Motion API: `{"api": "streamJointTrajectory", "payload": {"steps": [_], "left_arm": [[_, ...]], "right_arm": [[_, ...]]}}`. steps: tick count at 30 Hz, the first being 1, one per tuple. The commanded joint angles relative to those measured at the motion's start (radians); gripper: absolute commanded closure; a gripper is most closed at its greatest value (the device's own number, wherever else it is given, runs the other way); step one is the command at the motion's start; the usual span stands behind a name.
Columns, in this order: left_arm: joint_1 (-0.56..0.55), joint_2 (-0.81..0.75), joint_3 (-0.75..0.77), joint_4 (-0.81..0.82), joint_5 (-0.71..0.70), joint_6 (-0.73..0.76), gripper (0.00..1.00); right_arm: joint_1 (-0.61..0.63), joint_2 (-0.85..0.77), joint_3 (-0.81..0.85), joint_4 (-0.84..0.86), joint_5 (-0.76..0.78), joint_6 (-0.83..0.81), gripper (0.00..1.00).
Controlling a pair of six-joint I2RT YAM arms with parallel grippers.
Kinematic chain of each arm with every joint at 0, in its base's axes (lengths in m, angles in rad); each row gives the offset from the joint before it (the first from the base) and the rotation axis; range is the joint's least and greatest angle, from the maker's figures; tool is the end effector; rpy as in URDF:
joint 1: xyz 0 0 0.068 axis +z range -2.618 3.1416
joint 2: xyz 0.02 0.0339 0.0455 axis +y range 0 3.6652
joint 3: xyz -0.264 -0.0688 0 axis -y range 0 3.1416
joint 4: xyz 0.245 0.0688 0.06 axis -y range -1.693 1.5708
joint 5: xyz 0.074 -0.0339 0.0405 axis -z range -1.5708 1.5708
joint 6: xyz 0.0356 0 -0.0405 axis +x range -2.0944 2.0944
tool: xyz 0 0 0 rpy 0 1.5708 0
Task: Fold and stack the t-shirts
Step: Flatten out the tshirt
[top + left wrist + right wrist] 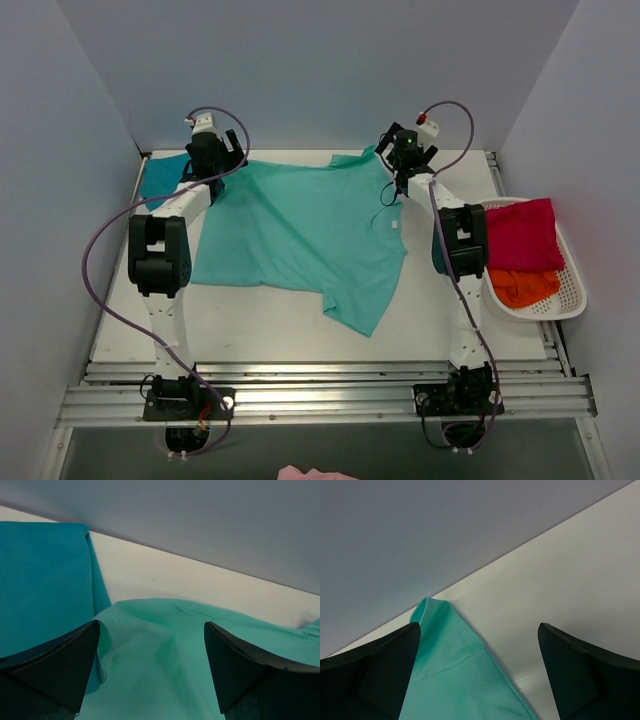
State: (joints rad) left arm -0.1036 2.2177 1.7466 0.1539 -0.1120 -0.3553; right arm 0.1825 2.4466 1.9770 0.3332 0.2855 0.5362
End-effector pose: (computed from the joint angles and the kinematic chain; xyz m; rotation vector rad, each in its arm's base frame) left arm 0.5262 -0.0507 0.2323 -0.3133 1.8651 -0.2081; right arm 0.5678 0.0946 0.2105 0.5079 1.6331 0.2921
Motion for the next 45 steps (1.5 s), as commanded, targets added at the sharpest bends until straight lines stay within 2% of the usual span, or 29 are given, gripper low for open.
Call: {"api": "streamJointTrajectory", "payload": {"steps": [1,4,6,7,9,10,11,12,14,17,18,21,22,23,25,26,28,29,33,39,45], "left_arm": [[-0.001,-0.157,-0.074,0.087,-0.011,-0.016,0.06],[0.001,-0.174,-0.075,0.021,0.050,-0.022,0.06],[0.001,-0.091,0.054,-0.063,0.099,-0.010,0.06],[0.001,-0.048,0.136,-0.241,0.109,0.001,0.06],[0.014,0.079,0.380,-0.403,0.110,0.003,0.06],[0.016,0.086,0.384,-0.415,0.089,-0.017,0.06],[0.021,0.074,0.348,-0.354,0.051,-0.025,0.06],[0.027,0.035,0.244,-0.215,0.022,-0.043,0.06],[0.031,0.005,0.180,-0.121,-0.037,-0.053,0.06],[0.036,-0.030,0.174,-0.152,-0.029,-0.076,0.06],[0.035,-0.056,0.166,-0.213,-0.002,-0.082,0.06],[0.021,-0.155,0.049,-0.231,-0.003,-0.111,0.06],[0.019,-0.188,-0.005,-0.215,-0.006,-0.117,0.06],[0.015,-0.261,-0.122,-0.197,-0.006,-0.123,0.06],[0.010,-0.335,-0.235,-0.151,-0.018,-0.139,0.06],[0.005,-0.372,-0.339,-0.128,-0.018,-0.148,0.06],[0.001,-0.473,-0.435,-0.097,-0.026,-0.160,0.06],[-0.010,-0.530,-0.519,-0.087,-0.026,-0.166,0.06],[-0.047,-0.584,-0.634,-0.050,-0.003,-0.194,0.06],[-0.070,-0.552,-0.702,-0.013,0.014,-0.238,0.06],[-0.081,-0.573,-0.722,0.004,0.026,-0.243,0.06]], "right_arm": [[0.003,-0.173,-0.070,0.038,0.057,-0.036,0.00],[0.005,-0.260,-0.179,0.053,0.037,-0.015,0.00],[0.011,-0.329,-0.249,0.070,0.017,0.002,0.00],[0.014,-0.356,-0.329,0.095,0.008,0.022,0.00],[0.026,-0.426,-0.413,0.130,-0.014,0.042,0.00],[0.031,-0.451,-0.494,0.166,-0.035,0.060,0.00],[0.043,-0.493,-0.535,0.185,-0.048,0.065,0.00],[0.049,-0.509,-0.568,0.217,-0.058,0.071,0.00],[0.072,-0.553,-0.659,0.248,-0.094,0.080,0.02],[0.095,-0.564,-0.713,0.282,-0.127,0.082,0.08],[0.107,-0.558,-0.716,0.283,-0.129,0.081,0.11],[0.110,-0.502,-0.689,0.306,-0.172,0.082,0.25],[0.110,-0.479,-0.669,0.309,-0.186,0.079,0.31],[0.109,-0.427,-0.611,0.300,-0.210,0.073,0.43],[0.103,-0.370,-0.545,0.258,-0.233,0.071,0.60],[0.100,-0.319,-0.515,0.247,-0.247,0.070,0.80],[0.092,-0.263,-0.449,0.224,-0.267,0.074,1.00],[0.091,-0.246,-0.432,0.216,-0.270,0.076,1.00],[0.075,-0.190,-0.408,0.216,-0.275,0.091,1.00],[0.043,-0.178,-0.472,0.244,-0.273,0.114,1.00],[-0.018,-0.247,-0.656,0.273,-0.252,0.137,1.00]]}}
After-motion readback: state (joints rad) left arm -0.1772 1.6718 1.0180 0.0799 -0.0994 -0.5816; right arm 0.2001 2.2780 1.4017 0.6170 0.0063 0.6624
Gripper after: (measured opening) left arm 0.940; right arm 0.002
